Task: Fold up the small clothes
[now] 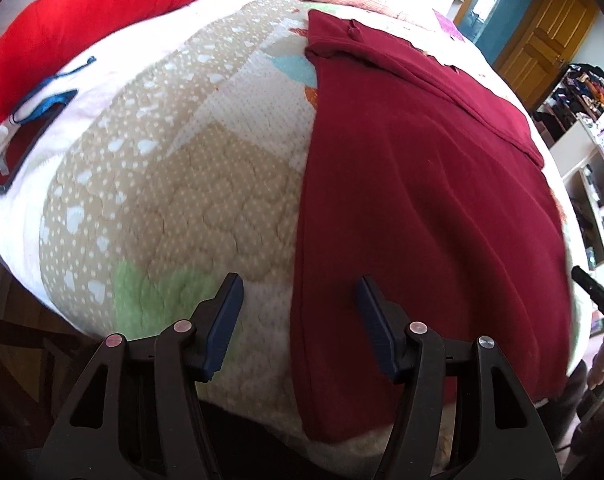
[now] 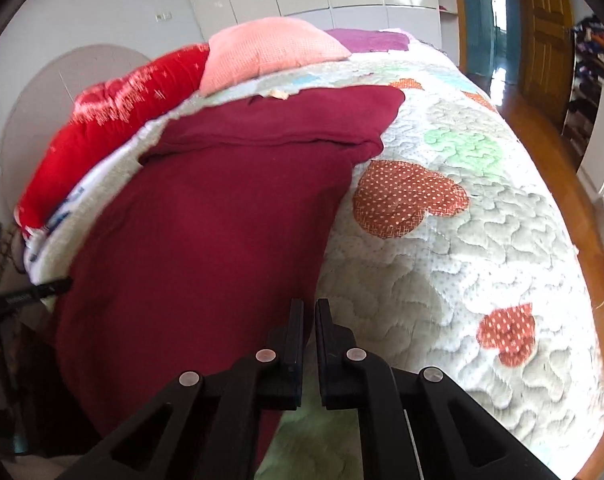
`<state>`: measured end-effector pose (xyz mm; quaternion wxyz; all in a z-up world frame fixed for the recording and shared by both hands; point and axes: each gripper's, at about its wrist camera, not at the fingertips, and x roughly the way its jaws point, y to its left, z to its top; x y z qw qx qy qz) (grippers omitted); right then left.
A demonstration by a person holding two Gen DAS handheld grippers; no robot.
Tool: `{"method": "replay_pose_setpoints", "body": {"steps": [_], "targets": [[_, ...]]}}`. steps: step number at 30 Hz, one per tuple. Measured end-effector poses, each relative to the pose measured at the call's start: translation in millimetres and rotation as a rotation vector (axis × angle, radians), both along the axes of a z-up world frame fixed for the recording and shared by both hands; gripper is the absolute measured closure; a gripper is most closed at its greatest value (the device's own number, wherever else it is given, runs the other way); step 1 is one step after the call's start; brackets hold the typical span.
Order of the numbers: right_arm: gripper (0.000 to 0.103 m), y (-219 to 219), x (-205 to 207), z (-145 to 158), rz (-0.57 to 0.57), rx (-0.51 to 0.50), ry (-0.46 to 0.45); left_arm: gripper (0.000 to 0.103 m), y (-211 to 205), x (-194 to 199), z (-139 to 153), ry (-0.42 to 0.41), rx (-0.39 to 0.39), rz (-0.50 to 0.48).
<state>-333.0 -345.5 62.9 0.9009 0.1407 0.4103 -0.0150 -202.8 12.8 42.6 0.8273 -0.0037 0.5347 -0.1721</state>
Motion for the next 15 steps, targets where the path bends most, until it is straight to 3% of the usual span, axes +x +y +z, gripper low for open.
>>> {"method": "replay_pose_setpoints", "body": {"steps": [1, 2, 3, 5, 7, 15], "targets": [[0.095, -0.9, -4.1, 1.4, 0.013, 0.027, 0.001, 0.044, 1.1, -1.9, 0.5, 0.011, -0.011, -0.005], [0.085, -2.5, -9.3, 1.6, 0.033, 0.061, 0.007, 0.044, 2.7, -4.3, 0.6, 0.021, -0.020, -0.007], [0.064, -4.0, -15.3, 0.5, 0.054, 0.094, 0.021, 0.044, 4.0, -7.1, 0.5, 0.031, -0.029, -0.009], [0.051, -3.9, -30.2, -2.9, 0.088, 0.135, 0.038, 0.043, 5.1, -12.9, -0.9, 0.055, -0.051, -0.023], [0.051, -0.9, -41.4, -6.5, 0.140, 0.176, 0.053, 0.035, 4.2, -19.3, -4.1, 0.072, -0.063, -0.045], [0.051, 23.0, -72.5, -24.3, 0.291, 0.257, 0.080, 0.028, -3.6, -29.0, -10.4, 0.054, -0.035, -0.076]]}}
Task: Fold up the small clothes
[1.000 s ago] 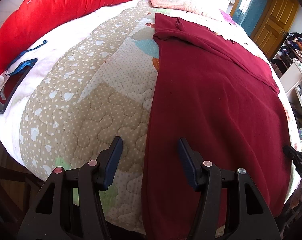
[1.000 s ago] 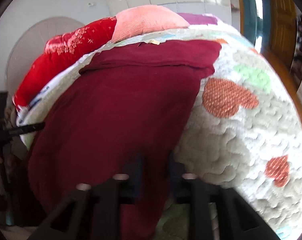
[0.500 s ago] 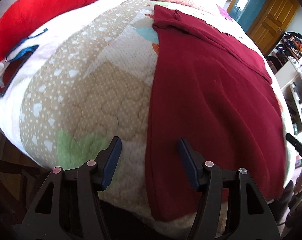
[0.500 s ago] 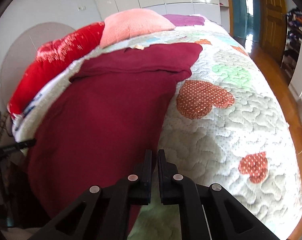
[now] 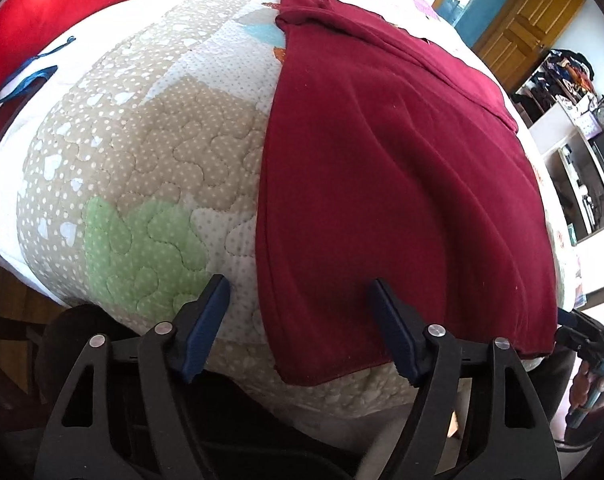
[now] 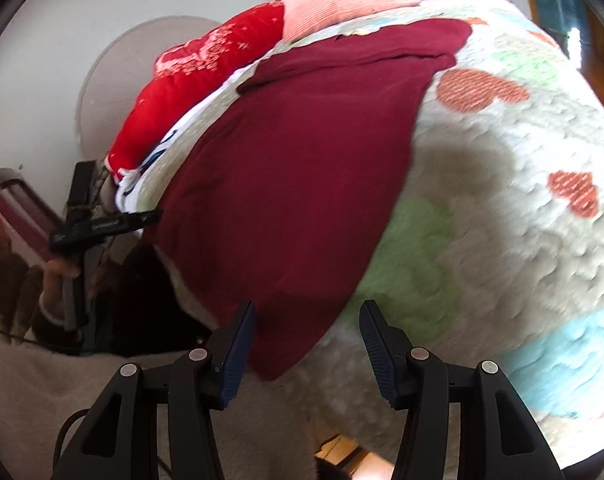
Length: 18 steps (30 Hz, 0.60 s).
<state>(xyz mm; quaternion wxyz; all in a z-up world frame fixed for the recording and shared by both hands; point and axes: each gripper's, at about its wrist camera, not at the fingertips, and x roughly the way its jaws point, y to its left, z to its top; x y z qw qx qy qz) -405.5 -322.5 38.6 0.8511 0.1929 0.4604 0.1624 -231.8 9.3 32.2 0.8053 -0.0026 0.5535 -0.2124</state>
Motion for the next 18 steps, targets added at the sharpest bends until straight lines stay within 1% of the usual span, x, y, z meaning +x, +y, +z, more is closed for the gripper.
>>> {"method": "replay_pose_setpoints", "body": {"steps": [4, 6, 9, 12, 14, 15, 16, 17, 18], "targets": [[0.051, 5.7, 1.5, -5.3, 0.026, 0.077, 0.004, 0.022, 1.1, -2.8, -3.9, 0.010, -0.023, 0.008], [0.051, 9.3, 3.9, -9.2, 0.035, 0.092, 0.009, 0.018, 0.7, -4.5, -4.5, 0.008, -0.030, 0.008], [0.051, 11.6, 10.2, -11.8, 0.030, 0.136, 0.009, 0.017, -4.0, -5.2, -4.7, -0.003, -0.009, -0.002], [0.051, 8.8, 12.4, -14.6, 0.013, 0.200, 0.008, 0.017, -3.3, -6.5, -5.3, -0.012, -0.018, 0.006], [0.051, 7.0, 12.5, -17.1, 0.000, 0.258, 0.005, 0.026, -1.8, -8.3, -5.2, -0.020, -0.016, 0.012], [0.051, 7.4, 12.6, -18.8, -0.003, 0.275, 0.004, 0.036, -0.5, -10.8, -4.3, -0.030, -0.002, 0.023], [0.051, 7.3, 11.6, -19.3, -0.004, 0.288, 0.002, 0.048, 1.7, -10.9, -3.8, -0.036, 0.005, 0.030], [0.054, 9.4, 12.7, -19.6, 0.000, 0.296, -0.002, 0.054, 5.1, -11.4, -2.6, -0.039, 0.005, 0.038], [0.066, 12.0, 14.6, -18.3, 0.009, 0.290, -0.007, 0.064, 7.9, -11.4, -1.3, -0.037, -0.003, 0.039]]}}
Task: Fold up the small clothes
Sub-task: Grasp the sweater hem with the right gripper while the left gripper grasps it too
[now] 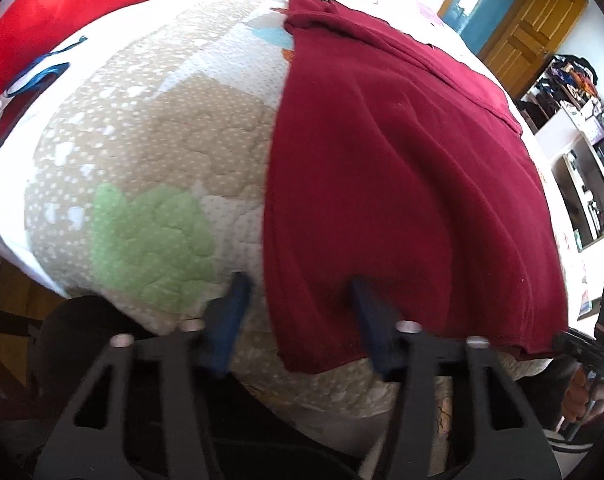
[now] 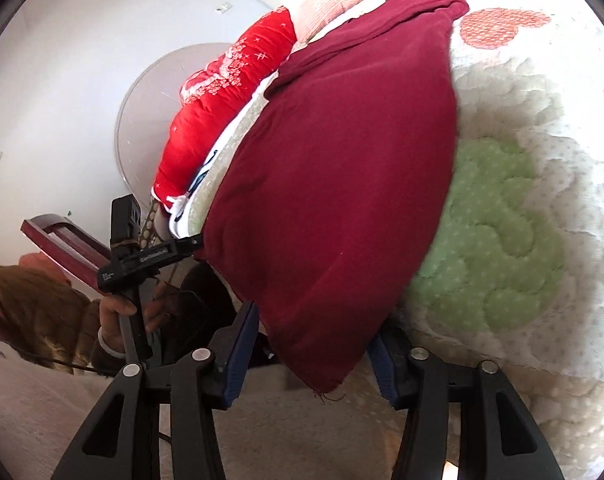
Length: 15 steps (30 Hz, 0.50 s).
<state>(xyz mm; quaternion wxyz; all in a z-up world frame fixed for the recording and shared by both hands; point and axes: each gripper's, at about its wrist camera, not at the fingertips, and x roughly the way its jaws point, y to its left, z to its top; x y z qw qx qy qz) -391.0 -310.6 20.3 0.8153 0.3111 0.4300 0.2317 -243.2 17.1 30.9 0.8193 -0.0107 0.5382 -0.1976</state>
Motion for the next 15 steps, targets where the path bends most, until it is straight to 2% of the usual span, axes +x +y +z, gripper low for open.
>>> {"method": "replay_pose_setpoints", "body": {"steps": [1, 2, 3, 6, 10, 15], "targets": [[0.075, 1.5, 1.7, 1.3, 0.010, -0.007, -0.008, 0.076, 1.7, 0.9, 0.9, 0.002, -0.006, -0.001], [0.084, 2.5, 4.0, 4.0, 0.020, -0.019, -0.021, 0.082, 2.3, 1.1, 2.3, 0.003, -0.007, -0.006], [0.085, 3.7, 6.0, 6.3, 0.026, -0.028, -0.031, 0.095, 2.7, 0.9, 4.4, 0.014, -0.031, -0.023], [0.088, 6.9, 14.8, 17.6, 0.049, -0.040, -0.068, 0.096, 1.5, -1.9, 17.5, 0.000, -0.059, -0.055], [0.088, 1.3, 24.6, 41.1, 0.052, -0.020, -0.143, 0.096, 6.8, 8.5, 39.6, -0.012, -0.151, -0.045], [0.089, -20.9, 42.0, 76.4, -0.009, 0.020, -0.264, 0.096, 5.0, 35.6, 71.1, -0.074, -0.247, -0.028]]}}
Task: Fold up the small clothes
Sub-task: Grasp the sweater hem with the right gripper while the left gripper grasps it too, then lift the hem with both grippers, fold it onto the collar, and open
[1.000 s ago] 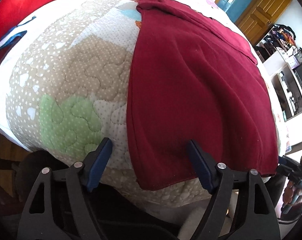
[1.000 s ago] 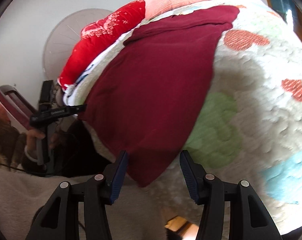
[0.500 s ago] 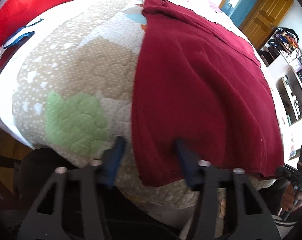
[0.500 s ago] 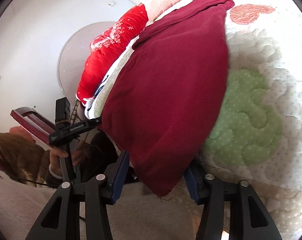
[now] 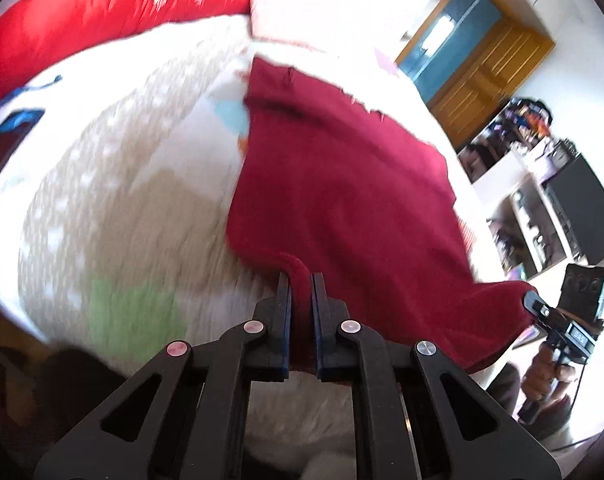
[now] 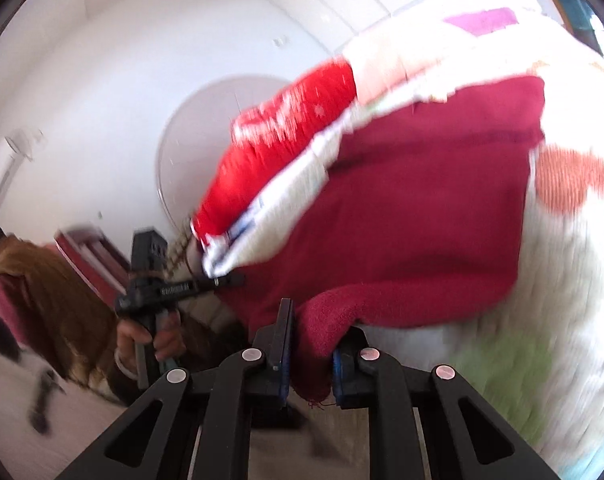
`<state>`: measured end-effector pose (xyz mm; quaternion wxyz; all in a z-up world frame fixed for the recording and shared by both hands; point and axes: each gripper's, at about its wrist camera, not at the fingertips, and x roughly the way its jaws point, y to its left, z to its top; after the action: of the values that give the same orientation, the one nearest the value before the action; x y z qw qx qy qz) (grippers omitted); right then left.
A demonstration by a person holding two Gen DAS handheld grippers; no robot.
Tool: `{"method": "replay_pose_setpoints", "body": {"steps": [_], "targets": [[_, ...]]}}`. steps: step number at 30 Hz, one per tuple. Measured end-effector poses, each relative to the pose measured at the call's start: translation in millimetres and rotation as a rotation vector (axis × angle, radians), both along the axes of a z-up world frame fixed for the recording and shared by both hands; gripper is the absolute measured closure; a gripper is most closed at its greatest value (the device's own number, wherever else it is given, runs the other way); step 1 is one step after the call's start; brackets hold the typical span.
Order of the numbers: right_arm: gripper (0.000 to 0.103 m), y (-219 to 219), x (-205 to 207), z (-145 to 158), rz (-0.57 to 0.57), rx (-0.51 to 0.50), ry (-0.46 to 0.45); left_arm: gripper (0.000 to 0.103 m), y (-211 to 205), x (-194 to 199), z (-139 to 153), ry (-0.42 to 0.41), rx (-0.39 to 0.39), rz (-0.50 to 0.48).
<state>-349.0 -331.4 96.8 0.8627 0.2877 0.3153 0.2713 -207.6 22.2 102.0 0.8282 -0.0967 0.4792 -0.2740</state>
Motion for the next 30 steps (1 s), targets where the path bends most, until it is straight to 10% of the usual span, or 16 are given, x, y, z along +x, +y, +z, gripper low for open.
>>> {"method": "replay_pose_setpoints", "body": {"steps": [20, 30], "targets": [[0.089, -101.2, 175.1, 47.4, -0.295, -0.063, -0.097, 0.096, -93.1, 214.7, 39.9, -0.150, -0.021, 0.110], [0.088, -159.4, 290.0, -10.9, -0.466, 0.004, 0.121, 0.087, -144.1, 308.2, -11.0, -0.092, -0.013, 0.121]]}}
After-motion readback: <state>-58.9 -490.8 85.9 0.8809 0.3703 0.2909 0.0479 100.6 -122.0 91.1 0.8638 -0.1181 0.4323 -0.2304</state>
